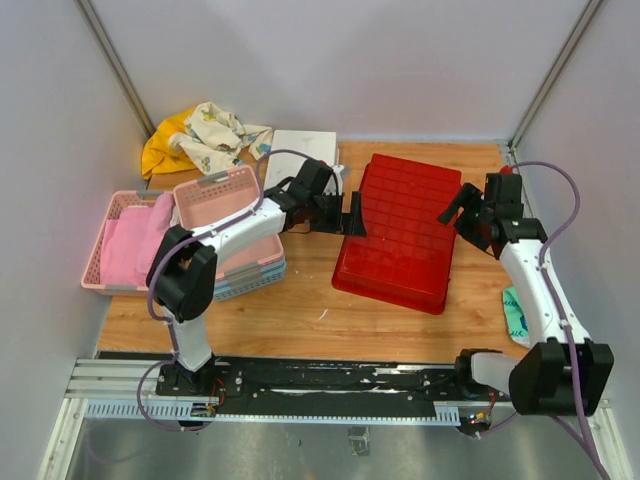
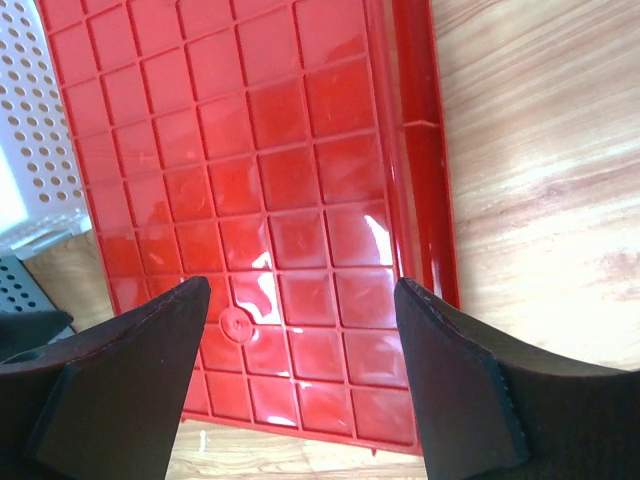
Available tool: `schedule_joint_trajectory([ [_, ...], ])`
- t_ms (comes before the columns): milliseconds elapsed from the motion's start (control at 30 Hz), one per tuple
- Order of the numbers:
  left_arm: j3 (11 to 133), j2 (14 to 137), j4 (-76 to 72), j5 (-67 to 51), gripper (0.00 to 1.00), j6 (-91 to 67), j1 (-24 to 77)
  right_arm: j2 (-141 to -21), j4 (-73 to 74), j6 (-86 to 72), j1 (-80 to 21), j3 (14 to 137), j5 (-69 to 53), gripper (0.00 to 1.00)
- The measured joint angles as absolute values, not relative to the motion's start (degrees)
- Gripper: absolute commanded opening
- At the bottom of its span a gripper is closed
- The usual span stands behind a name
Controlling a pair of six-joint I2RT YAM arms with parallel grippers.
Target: Turn the large container upside down
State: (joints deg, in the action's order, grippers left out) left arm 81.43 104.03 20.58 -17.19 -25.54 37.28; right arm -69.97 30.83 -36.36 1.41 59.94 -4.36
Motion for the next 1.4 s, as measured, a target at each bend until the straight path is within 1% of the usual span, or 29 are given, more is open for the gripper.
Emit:
schedule_joint_trajectory([
  [167, 81.95, 108.68, 18.39, -19.22, 0.99, -26.04, 37.93, -63.4, 33.95, -34.59, -0.6, 58.22, -2.26, 0.77],
  [267, 85.69, 114.1, 17.45, -21.89, 0.99, -27.09, 38.89, -60.01, 37.19, -33.32, -0.91, 58.22, -2.13, 0.77],
  [433, 95.33, 123.26, 14.0, -27.53, 0.99, -30.46, 39.57, -54.28, 42.44, -31.35, -1.13, 56.95, -4.05, 0.77],
  [533, 103.18, 127.74, 13.1, -30.57, 0.99, -31.51, 39.62, -50.94, 44.45, -30.26, -1.13, 54.63, -5.28, 0.76],
  [633, 108.14, 128.49, 12.6, -31.79, 0.99, -31.29, 39.48, -49.01, 45.04, -28.71, -1.13, 51.51, -7.14, 0.75],
  [800, 108.62, 121.58, 16.45, -28.88, 0.99, -29.67, 38.11, -48.27, 43.83, -26.96, -2.63, 46.09, -10.35, 0.74],
  [933, 102.37, 110.0, 19.55, -23.83, 0.99, -27.9, 34.7, -49.87, 39.77, -27.77, -6.98, 39.77, -12.16, 0.74],
  [1100, 94.17, 96.79, 20.1, -18.9, 0.99, -25.93, 32.05, -57.93, 33.08, -30.41, -11.53, 37.91, -11.97, 0.77],
  [1200, 90.74, 92.82, 19.94, -18.46, 0.99, -25.5, 32.64, -63.26, 30.98, -30.44, -11.05, 38.92, -8.73, 0.83],
  [1300, 87.59, 91.5, 20.29, -17.82, 0.99, -24.71, 33.12, -67.61, 29.82, -30.2, -8.16, 40.71, -5.65, 0.84],
  [1400, 84.84, 91.48, 21.82, -17.23, 0.99, -24.03, 33.15, -71.46, 29.28, -29.98, -2.35, 43.57, -4.43, 0.84],
])
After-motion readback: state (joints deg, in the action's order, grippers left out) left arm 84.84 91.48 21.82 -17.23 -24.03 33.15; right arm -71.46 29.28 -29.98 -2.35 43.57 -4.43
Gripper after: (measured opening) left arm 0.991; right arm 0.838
